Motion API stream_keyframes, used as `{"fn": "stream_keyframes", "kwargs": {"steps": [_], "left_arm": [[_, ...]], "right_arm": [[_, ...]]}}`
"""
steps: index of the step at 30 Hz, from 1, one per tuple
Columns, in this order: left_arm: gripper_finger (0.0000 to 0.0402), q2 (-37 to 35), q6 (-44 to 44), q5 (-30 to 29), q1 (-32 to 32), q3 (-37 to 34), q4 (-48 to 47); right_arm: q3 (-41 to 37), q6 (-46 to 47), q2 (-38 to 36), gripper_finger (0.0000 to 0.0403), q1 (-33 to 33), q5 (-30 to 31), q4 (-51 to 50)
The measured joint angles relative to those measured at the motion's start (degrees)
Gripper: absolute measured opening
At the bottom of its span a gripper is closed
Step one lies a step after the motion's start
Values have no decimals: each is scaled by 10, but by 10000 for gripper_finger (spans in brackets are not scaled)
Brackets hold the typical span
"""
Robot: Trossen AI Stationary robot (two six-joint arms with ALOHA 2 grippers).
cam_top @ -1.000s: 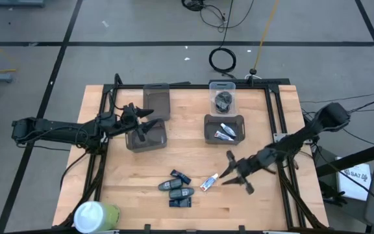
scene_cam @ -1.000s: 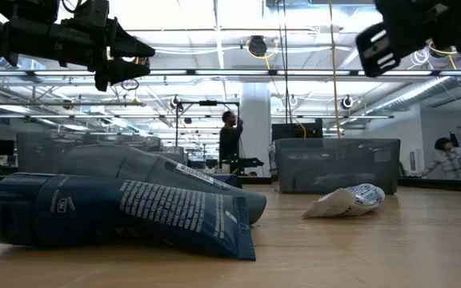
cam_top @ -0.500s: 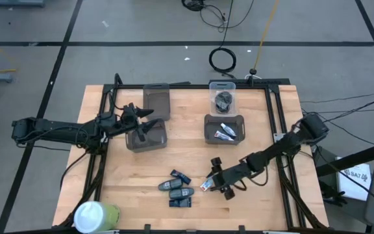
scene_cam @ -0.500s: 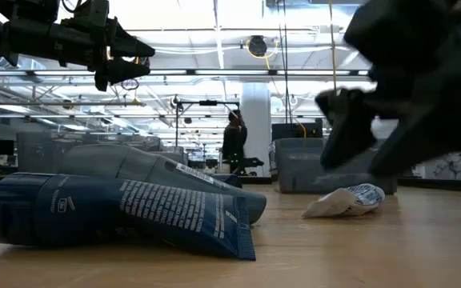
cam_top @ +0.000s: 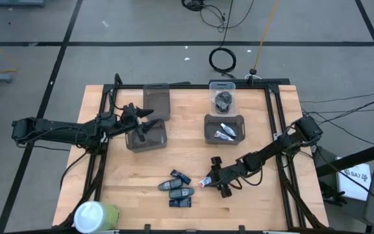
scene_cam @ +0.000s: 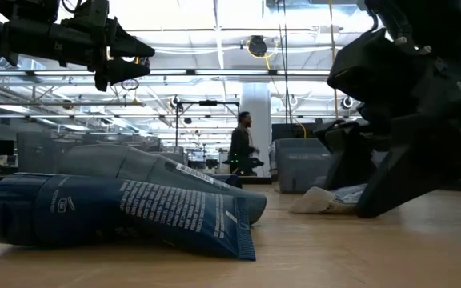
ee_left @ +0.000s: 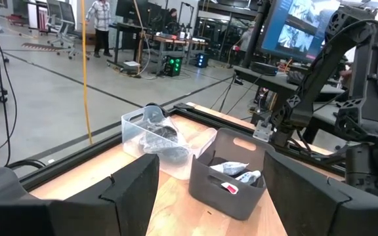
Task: Pick & Place Travel size toiletries
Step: Put the white toothpaste into the bottom right black bin
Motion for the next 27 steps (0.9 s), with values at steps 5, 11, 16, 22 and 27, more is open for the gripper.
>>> {"fn": "stream_keyframes", "kwargs": {"steps": [5,11,16,22,27], "left_arm": [[271,0,0,0,0,0,0],[271,0,0,0,0,0,0],[271,0,0,0,0,0,0],[271,0,0,0,0,0,0],[271,0,0,0,0,0,0]], "right_arm": [[0,26,0,182,0,0,-12],[0,33,0,155,0,2,-27],[0,34,0,138,0,2,-29],[-1,34,1,132,0,1,-30],[-1,27,1,132,0,0,-29]]}}
